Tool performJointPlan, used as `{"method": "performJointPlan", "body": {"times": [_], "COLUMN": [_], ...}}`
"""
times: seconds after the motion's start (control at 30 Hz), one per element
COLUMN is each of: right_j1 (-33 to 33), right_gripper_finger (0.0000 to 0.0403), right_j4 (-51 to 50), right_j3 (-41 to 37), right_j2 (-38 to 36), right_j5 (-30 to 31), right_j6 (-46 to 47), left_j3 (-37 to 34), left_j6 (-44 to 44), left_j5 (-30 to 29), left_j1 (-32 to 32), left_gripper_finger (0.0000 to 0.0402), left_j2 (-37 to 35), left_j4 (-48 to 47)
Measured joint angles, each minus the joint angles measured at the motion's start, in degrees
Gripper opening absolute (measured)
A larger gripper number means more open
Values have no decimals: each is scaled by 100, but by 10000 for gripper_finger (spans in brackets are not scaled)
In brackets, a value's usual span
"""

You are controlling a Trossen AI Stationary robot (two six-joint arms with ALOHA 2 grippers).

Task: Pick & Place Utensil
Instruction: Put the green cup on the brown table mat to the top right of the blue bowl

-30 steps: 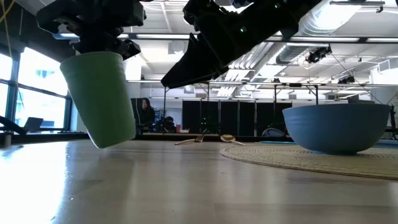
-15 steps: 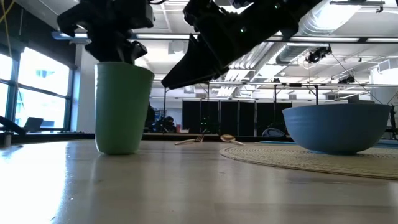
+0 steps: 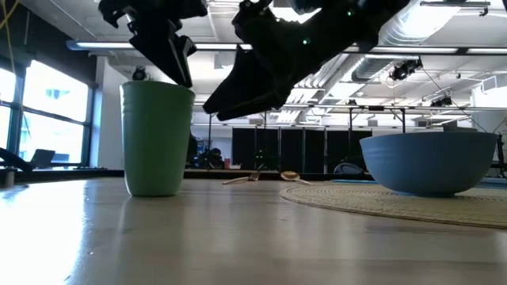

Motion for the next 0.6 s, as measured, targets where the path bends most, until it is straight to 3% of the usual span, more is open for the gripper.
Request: {"method": "performJointPlan", "body": {"times": [0.17,0.33,0.6], "right_j1": [-21,-63,-63], "right_gripper_finger": [381,398,398], "right_j4": [682,598,954], "right_j3": [1,57,59], "right_j2": [512,584,853], "right_j5": [82,-351,-550], "right_j6": [-79,186,-315], "left_j3": [241,191,-807], "left_j6": [-451,-877,-1718], "left_j5": [66,48,-96], "left_j1": [0,0,-290], "left_gripper_finger": [116,115,115], "left_j2": [-101,-459,-1568], "left_j4": [-419,-1109,-1405]}}
